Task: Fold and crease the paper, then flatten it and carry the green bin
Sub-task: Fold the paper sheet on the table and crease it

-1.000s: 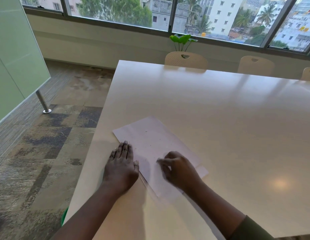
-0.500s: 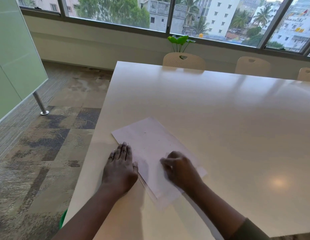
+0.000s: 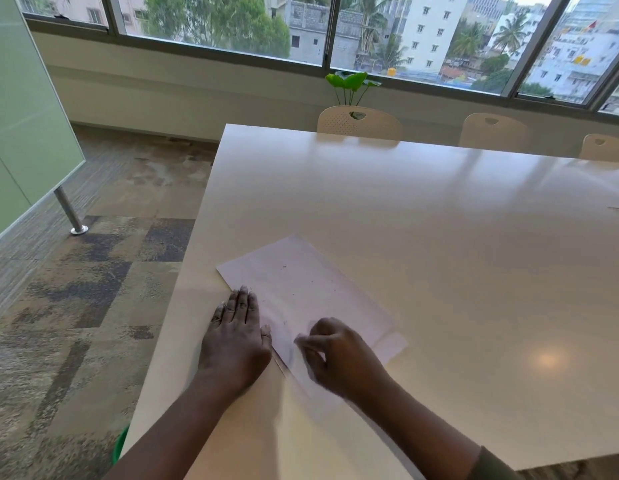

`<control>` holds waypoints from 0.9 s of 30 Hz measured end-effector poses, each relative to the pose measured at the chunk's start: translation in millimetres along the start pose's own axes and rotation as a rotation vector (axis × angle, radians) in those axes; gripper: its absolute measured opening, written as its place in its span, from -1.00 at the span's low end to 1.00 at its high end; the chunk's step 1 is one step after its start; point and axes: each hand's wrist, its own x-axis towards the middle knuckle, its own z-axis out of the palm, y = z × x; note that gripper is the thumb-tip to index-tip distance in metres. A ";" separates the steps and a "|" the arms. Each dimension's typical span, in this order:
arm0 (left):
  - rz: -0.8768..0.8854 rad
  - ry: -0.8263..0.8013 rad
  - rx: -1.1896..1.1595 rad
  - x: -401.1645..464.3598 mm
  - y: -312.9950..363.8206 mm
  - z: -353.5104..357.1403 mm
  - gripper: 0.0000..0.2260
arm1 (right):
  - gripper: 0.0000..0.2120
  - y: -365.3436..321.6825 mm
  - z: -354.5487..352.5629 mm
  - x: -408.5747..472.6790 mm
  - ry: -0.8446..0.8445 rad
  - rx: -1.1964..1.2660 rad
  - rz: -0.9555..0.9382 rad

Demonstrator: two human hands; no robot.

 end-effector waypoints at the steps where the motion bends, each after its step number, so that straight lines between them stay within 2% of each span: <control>1: 0.001 0.000 0.004 0.3 -0.2 0.0 -0.39 | -0.81 6.1 -3.1 -0.6 0.013 0.000 0.007; 6: -0.004 -0.007 0.014 1.1 -0.9 2.2 -0.32 | -0.87 57.3 -22.5 14.7 0.184 -0.126 0.289; 12: -0.002 0.005 0.024 1.0 -1.2 2.6 -0.32 | -0.84 28.2 -4.4 15.0 0.072 -0.102 0.093; 17: 0.004 0.011 0.028 0.3 -0.7 2.2 -0.33 | -0.88 62.3 -23.8 27.3 0.179 -0.196 0.327; 22: 0.000 0.019 0.026 0.7 -0.6 3.3 -0.33 | -0.84 35.8 -13.8 15.0 0.028 -0.131 0.116; 27: -0.001 0.018 0.031 1.4 -2.5 5.3 -0.32 | -0.88 63.2 -31.0 22.3 0.161 -0.178 0.301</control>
